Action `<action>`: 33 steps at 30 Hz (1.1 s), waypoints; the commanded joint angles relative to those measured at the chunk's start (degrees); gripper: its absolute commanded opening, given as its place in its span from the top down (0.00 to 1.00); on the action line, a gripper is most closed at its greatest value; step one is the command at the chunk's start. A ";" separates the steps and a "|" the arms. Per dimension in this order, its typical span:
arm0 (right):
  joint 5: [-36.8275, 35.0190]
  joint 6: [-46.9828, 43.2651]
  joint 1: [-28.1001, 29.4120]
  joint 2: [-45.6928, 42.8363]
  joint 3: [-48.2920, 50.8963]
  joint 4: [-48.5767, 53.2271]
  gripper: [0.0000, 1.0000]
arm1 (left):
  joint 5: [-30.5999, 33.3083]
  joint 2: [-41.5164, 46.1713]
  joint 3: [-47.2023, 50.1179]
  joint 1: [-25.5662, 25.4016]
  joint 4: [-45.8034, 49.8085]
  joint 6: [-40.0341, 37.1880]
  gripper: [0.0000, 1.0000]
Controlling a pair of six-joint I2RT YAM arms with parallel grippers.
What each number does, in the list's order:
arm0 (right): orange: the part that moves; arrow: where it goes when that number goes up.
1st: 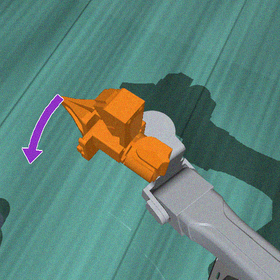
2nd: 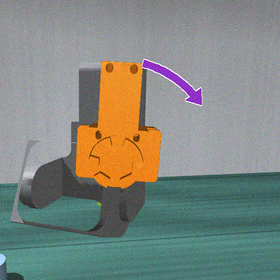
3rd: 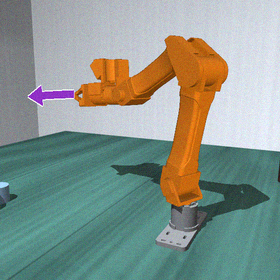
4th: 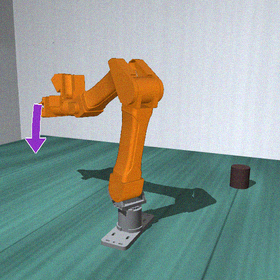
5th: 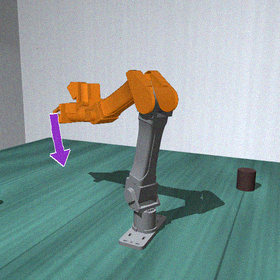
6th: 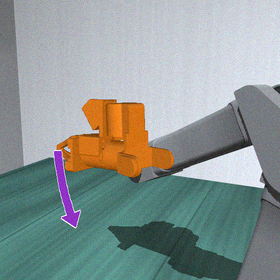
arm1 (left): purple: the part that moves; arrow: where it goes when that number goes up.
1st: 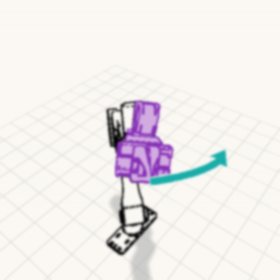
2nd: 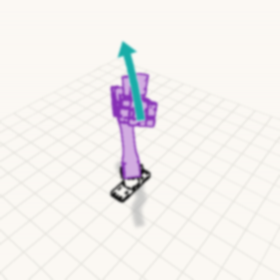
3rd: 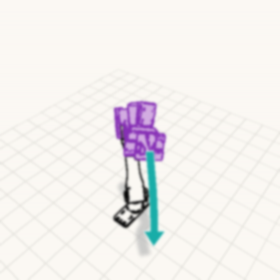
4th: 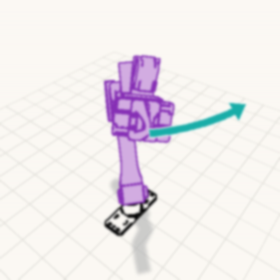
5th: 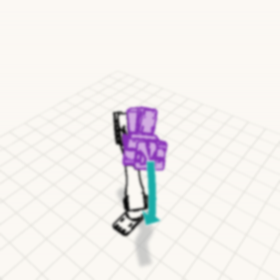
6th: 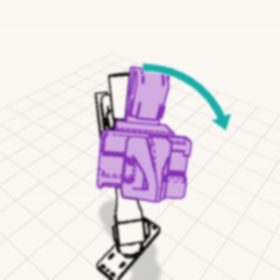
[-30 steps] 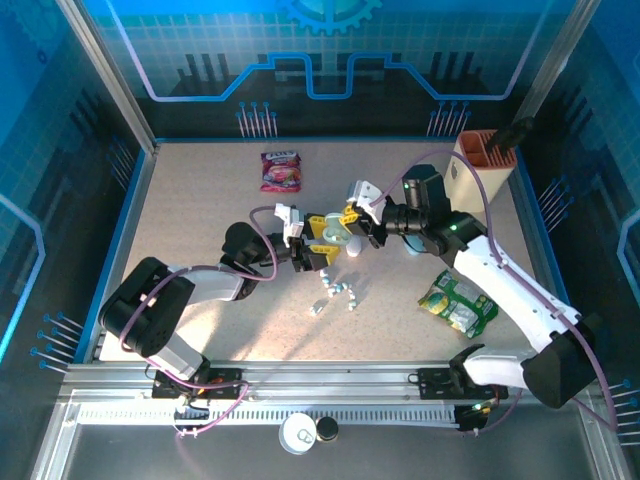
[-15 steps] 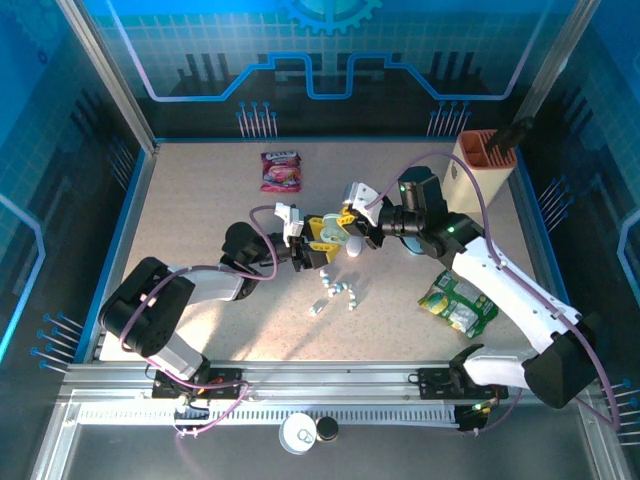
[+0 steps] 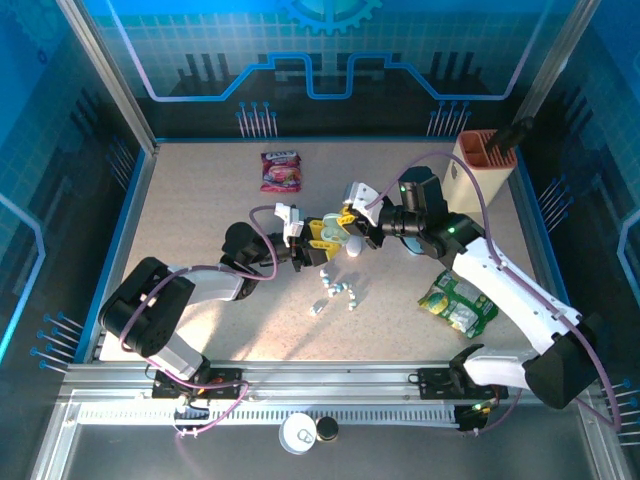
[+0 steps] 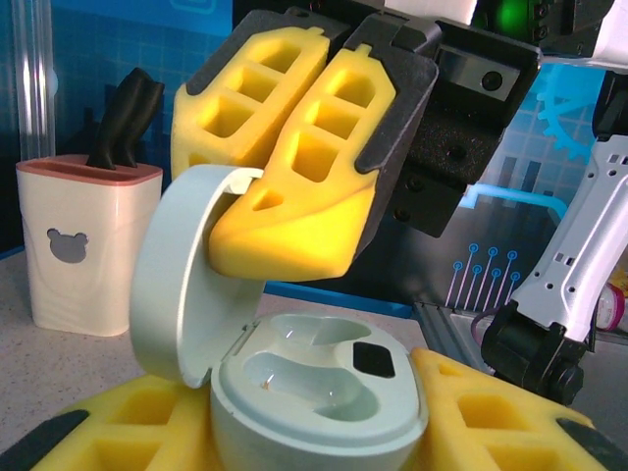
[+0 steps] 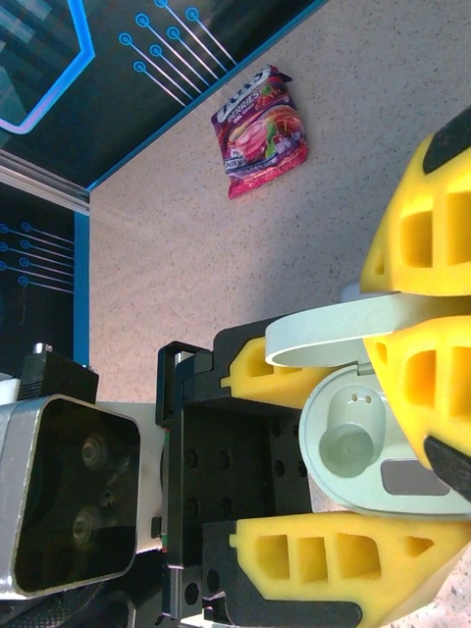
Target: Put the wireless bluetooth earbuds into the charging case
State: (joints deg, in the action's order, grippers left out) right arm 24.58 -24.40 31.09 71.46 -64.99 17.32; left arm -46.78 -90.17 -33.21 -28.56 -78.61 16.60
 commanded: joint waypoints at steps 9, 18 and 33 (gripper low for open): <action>5.98 11.31 -2.64 -8.89 5.41 -12.19 0.27 | 2.58 0.58 -0.09 1.95 -1.47 -0.29 0.63; -0.17 39.33 -15.18 -17.55 19.97 -21.39 0.18 | 3.35 0.38 -0.85 5.25 -1.72 -1.49 0.64; -5.00 58.68 -4.15 -8.70 28.20 3.05 0.32 | 3.23 2.66 0.14 7.45 -1.64 -2.52 0.64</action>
State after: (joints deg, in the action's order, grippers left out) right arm 21.54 27.99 23.40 61.63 -37.91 15.81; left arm -44.16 -89.10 -33.19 -21.67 -78.74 15.94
